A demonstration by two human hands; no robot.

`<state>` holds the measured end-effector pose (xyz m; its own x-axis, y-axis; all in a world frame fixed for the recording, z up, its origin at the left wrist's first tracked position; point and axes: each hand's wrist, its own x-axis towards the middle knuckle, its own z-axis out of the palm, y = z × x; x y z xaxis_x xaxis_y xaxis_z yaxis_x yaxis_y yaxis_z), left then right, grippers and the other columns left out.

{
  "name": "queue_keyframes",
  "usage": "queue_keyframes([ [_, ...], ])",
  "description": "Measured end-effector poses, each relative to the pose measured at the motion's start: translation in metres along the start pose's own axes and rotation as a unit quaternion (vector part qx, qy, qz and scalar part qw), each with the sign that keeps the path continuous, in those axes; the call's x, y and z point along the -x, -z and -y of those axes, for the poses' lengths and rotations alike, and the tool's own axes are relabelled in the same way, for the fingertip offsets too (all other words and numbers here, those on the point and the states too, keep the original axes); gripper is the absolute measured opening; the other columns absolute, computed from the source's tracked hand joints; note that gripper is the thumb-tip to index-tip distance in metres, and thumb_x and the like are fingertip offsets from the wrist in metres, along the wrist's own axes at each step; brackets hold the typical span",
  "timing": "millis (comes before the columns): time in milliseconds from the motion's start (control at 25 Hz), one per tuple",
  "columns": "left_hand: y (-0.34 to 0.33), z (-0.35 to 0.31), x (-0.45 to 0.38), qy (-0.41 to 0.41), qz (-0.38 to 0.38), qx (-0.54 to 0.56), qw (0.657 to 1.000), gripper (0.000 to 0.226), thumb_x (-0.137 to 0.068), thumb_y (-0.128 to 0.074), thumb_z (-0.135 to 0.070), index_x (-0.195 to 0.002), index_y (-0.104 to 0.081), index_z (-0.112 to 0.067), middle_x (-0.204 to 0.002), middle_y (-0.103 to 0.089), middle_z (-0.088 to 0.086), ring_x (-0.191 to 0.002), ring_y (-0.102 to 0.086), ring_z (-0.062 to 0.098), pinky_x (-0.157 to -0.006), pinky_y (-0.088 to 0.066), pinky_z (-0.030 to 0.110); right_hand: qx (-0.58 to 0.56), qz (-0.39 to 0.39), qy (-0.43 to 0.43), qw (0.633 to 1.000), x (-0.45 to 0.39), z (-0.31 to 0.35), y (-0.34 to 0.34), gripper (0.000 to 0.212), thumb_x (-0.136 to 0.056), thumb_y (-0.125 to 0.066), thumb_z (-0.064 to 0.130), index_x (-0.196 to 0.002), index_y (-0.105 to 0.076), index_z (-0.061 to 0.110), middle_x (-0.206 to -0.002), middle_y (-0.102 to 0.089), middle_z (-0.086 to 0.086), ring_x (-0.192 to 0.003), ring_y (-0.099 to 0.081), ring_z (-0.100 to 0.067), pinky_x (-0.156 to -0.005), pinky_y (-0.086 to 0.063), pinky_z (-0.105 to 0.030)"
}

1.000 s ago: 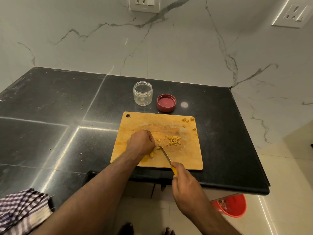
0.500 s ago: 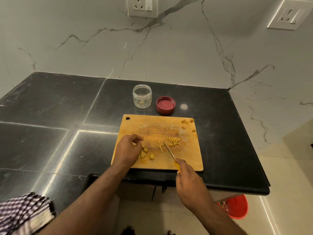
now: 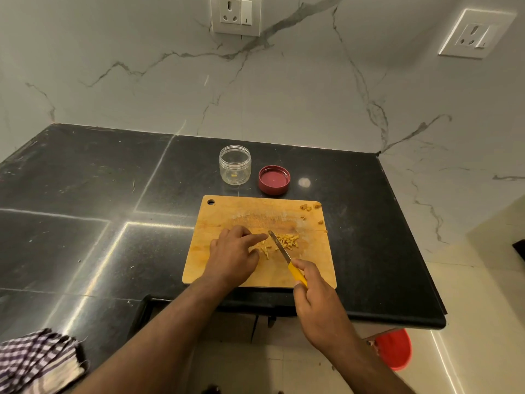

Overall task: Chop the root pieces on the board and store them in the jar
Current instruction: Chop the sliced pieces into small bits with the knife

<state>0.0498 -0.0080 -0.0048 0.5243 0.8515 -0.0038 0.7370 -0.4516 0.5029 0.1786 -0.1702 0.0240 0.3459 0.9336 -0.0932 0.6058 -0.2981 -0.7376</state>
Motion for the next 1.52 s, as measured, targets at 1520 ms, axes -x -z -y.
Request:
queue_keyframes([
  [1520, -0.009, 0.046, 0.016, 0.116, -0.169, 0.192, 0.96, 0.025, -0.1, -0.057, -0.014, -0.122, -0.066, -0.02, -0.117, -0.062, -0.006, -0.101, -0.057, 0.008, -0.086, -0.049, 0.025, 0.014, -0.012, -0.013, 1.0, 0.012, -0.05, -0.005, 0.042, -0.104, -0.039, 0.026, -0.143, -0.035, 0.038, -0.131, -0.05, 0.012, -0.104, -0.053, -0.003, -0.082, -0.043, -0.019],
])
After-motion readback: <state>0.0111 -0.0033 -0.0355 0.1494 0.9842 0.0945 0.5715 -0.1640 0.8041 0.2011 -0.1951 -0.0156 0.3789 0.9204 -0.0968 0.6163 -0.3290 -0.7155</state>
